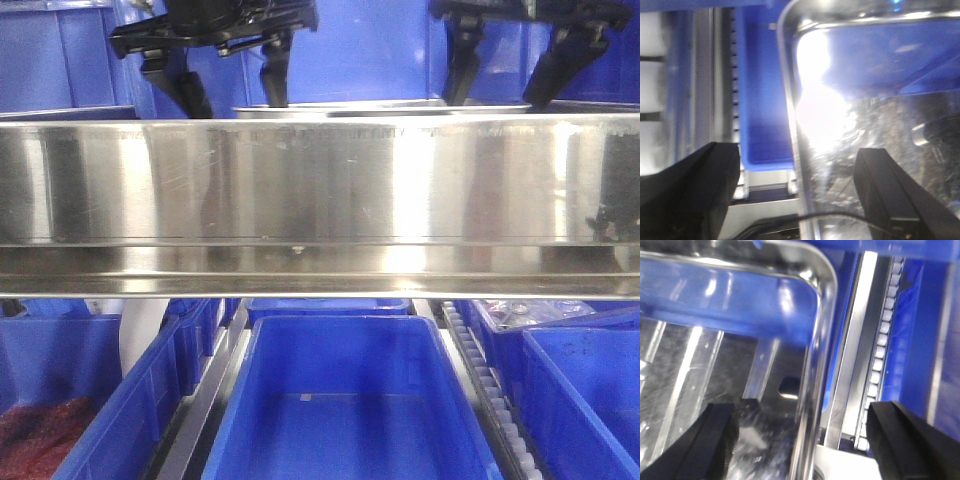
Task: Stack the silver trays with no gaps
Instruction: 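Grasp the silver tray's opposite rims with left and right grippers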
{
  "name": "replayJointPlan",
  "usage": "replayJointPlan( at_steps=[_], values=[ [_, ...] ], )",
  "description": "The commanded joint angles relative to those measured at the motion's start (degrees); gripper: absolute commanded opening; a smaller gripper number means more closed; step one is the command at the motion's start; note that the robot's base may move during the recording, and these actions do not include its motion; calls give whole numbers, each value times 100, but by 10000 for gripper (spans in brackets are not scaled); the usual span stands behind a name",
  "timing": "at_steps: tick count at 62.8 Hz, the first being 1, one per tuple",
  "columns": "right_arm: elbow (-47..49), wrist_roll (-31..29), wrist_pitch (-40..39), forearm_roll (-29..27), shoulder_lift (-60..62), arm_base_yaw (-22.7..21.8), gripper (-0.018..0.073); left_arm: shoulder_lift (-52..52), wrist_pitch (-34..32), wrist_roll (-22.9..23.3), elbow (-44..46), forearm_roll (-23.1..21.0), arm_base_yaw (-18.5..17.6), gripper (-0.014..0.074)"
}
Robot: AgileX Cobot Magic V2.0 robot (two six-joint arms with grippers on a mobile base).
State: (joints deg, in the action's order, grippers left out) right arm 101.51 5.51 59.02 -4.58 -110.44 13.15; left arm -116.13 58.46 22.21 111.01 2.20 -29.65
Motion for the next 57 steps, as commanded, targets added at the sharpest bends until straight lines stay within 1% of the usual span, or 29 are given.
replayJointPlan(
  at_steps=[1, 7, 9, 24, 33, 37, 40, 43, 44, 48, 51, 52, 56, 57],
  values=[
    [205, -20, -225, -12, 255, -2, 611, 315, -320, 45, 192, -36, 9, 382],
    [205, -20, -219, -17, 205, -2, 599, 307, -320, 45, 192, -65, 9, 382],
    [205, -20, -215, -23, 195, -2, 581, 303, -320, 45, 192, -79, 9, 382],
    [199, -20, -195, -99, 170, -2, 388, 162, -43, 45, 192, -93, 9, 382],
    [199, -20, -166, -99, 170, -2, 316, 99, -16, 45, 192, -149, 9, 382],
    [199, -20, -128, -99, 170, -2, 269, 99, -16, 45, 192, -147, 9, 374],
    [199, -20, -122, -99, 170, -2, 221, 99, -16, 45, 192, -147, 9, 344],
    [199, -20, -122, -99, 170, -2, 155, 99, -16, 45, 192, -147, 9, 302],
    [199, -20, -122, -99, 170, -2, 123, 99, -16, 45, 192, -137, 9, 285],
    [199, -13, -122, -99, 170, -2, 41, 99, -16, 45, 192, -137, 9, 188],
    [199, -14, -122, -99, 170, -2, 57, 99, -39, 45, 192, -125, 9, 110],
    [199, -13, -116, -99, 170, -2, 59, 99, -37, 45, 192, -125, 9, 67],
    [199, -7, -111, -99, 202, -2, 58, 99, -37, 34, 203, -125, 9, -49],
    [199, -2, -111, -99, 212, -2, 58, 99, -37, 19, 203, -125, 9, -62]
  ],
)
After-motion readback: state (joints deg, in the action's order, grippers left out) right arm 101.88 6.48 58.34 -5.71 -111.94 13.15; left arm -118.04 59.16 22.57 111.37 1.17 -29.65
